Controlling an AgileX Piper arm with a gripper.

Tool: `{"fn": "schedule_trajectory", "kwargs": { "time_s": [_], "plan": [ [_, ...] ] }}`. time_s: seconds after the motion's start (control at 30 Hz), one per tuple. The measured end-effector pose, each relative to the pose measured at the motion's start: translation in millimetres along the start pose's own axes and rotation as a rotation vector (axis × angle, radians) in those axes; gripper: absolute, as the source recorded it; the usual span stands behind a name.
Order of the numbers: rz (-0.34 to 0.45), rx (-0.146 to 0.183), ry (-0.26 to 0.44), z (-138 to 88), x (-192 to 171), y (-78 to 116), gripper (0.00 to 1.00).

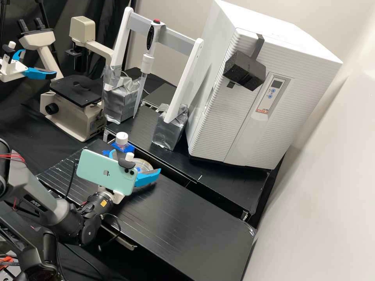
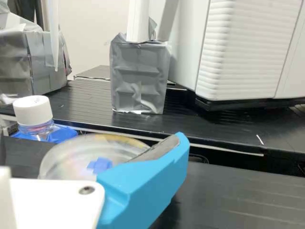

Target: Open the lid

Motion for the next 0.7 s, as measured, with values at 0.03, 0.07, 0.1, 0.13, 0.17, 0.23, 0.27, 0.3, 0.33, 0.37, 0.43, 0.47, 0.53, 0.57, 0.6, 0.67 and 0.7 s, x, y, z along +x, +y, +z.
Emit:
{"fn": "schedule_trajectory", "kwargs": {
  "time_s": [0.03, 0.07, 0.1, 0.13, 0.17, 0.23, 0.27, 0.3, 0.33, 0.37, 0.43, 0.47, 0.53, 0.57, 0.6, 0.67, 0.7],
  "plan": [
    [0.000, 0.000, 0.000, 0.0, 0.0, 0.0, 1.00],
    [0.006, 0.000, -0.006, 0.9, -0.5, 0.8, 1.00],
    [0.011, -0.003, -0.010, 1.2, -1.2, 1.7, 1.00],
    [0.027, -0.007, -0.019, 1.9, -2.6, 3.8, 1.00],
    [0.041, -0.012, -0.023, 1.5, -3.9, 5.6, 1.00],
    [0.061, -0.013, -0.027, 0.6, -5.8, 8.2, 1.00],
    [0.065, -0.013, -0.025, 0.0, -6.2, 8.7, 1.00],
    [0.071, -0.018, -0.027, -0.3, -6.8, 9.4, 1.00],
    [0.071, -0.018, -0.026, -0.4, -6.9, 9.5, 1.00],
    [0.072, -0.019, -0.026, -0.6, -6.9, 9.5, 1.00],
    [0.070, -0.015, -0.028, 0.1, -6.7, 9.3, 1.00],
    [0.067, -0.010, -0.031, 1.1, -6.4, 8.9, 1.00],
    [0.062, -0.001, -0.036, 2.6, -5.8, 8.3, 1.00],
    [0.059, 0.003, -0.038, 3.4, -5.6, 8.0, 1.00],
    [0.057, 0.007, -0.040, 4.0, -5.4, 7.8, 1.00],
    [0.054, 0.013, -0.044, 5.1, -5.0, 7.4, 1.00],
    [0.053, 0.013, -0.044, 5.1, -5.0, 7.3, 1.00]
  ]
}}
